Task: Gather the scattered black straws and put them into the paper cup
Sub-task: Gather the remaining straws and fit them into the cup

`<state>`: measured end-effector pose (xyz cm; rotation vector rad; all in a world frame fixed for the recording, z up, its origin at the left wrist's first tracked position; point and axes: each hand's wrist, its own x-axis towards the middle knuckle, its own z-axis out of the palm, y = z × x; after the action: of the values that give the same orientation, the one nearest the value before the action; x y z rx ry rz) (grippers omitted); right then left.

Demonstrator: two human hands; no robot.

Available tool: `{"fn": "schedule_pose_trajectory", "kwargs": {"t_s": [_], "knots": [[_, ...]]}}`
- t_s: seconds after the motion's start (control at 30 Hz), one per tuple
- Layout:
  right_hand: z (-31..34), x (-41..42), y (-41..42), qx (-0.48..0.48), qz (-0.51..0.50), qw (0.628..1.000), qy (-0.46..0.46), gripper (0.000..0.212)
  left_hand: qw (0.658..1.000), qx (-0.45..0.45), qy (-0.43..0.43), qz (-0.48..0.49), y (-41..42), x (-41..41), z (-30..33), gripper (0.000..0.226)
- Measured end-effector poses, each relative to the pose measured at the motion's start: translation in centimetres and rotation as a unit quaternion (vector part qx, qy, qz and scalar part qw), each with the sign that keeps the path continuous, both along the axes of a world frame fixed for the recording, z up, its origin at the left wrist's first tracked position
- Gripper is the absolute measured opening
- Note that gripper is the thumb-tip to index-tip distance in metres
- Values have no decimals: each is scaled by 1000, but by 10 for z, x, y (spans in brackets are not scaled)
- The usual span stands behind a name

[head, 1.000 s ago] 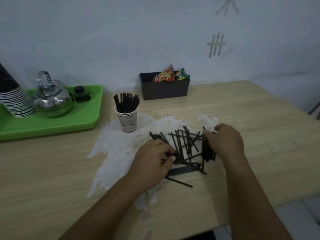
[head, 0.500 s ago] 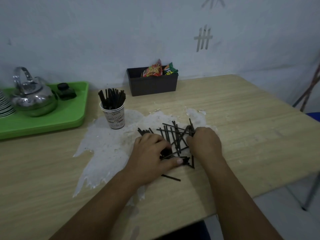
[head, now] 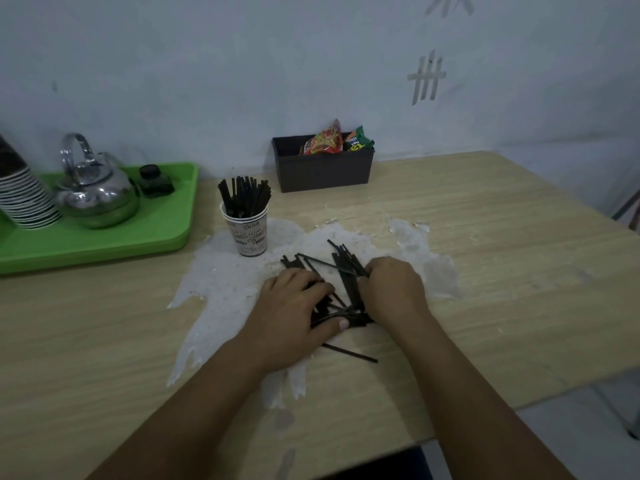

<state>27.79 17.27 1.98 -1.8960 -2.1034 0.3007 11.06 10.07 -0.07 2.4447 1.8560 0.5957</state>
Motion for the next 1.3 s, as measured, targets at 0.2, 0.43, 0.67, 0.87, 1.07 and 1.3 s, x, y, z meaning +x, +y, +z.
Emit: {"fn": "schedule_pose_trajectory", "kwargs": {"t_s": [0.2,0.43,0.67,0.87,1.07,1.3], "knots": [[-1,-25,-10,5,57,998,6,20,1000,-1,2,22,-17,-25,2,56],[6,-33,-15,7,49,995,89,19,996,-2,-63,61,-33,-47,8,52],[14,-31,-14,44,16,985,167,13,952,40,-268,142,-28,-31,18,21],[18,-36,-17,84,47,977,192,13,837,-51,-508,197,-10,-13,33,7],[27,-48,-33,105,145,953,246,13,742,-130,-629,192,8,-3,43,32],[21,-64,-43,-27,176,911,372,13,607,-112,-765,182,10,-5,41,34]]}}
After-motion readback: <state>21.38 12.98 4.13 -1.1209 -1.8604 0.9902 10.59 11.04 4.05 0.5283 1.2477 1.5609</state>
